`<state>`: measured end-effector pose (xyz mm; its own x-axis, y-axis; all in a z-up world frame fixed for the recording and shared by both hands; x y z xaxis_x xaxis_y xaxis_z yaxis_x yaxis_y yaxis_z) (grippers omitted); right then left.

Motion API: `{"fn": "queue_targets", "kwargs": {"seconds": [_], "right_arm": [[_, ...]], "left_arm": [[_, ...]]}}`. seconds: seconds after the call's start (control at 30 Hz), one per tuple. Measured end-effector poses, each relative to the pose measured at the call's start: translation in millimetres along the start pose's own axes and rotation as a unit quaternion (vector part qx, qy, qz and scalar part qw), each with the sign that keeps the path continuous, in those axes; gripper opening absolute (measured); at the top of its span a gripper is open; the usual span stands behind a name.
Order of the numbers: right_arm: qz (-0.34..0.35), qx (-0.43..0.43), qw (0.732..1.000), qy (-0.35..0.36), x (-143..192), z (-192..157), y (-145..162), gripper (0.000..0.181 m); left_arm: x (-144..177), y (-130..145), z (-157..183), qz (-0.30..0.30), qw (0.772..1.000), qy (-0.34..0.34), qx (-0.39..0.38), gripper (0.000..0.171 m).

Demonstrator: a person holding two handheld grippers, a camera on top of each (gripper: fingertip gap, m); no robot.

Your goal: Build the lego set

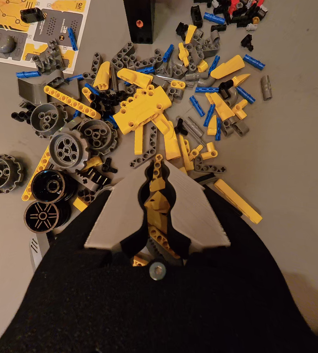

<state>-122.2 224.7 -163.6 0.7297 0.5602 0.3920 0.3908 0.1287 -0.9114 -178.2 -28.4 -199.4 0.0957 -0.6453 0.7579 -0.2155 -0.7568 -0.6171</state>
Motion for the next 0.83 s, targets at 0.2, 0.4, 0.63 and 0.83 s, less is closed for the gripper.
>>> {"fn": "queue_targets", "kwargs": {"seconds": [0.2, 0.4, 0.63, 0.83], "right_arm": [[0.001, -0.005, 1.0, -0.001, 0, 1, 0, 0.03], [0.01, -0.021, 1.0, -0.002, 2, 3, -1, 0.029], [0.01, -0.02, 1.0, 0.0, 3, 3, -1, 0.029], [0.013, -0.025, 1.0, 0.0, 3, 4, -1, 0.029]], "left_arm": [[0, -1, 2, 0.004, 1.0, 0.006, -0.002, 0.007], [3, -4, 0, 0.015, 1.0, 0.001, -0.001, 0.007], [9, -10, -3, 0.041, 0.999, -0.007, 0.0, 0.007], [14, -17, -5, 0.065, 0.998, -0.014, -0.002, 0.007]]}}
Point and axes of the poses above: each gripper's, where its closed fingertips meet, x back along the fingers, y out of its underside, z = x × y across the jaws, the point moved 3 cm from there along x, back along the fingers, and after that the axes turned 14 degrees about -y, right-handed, at the moved point
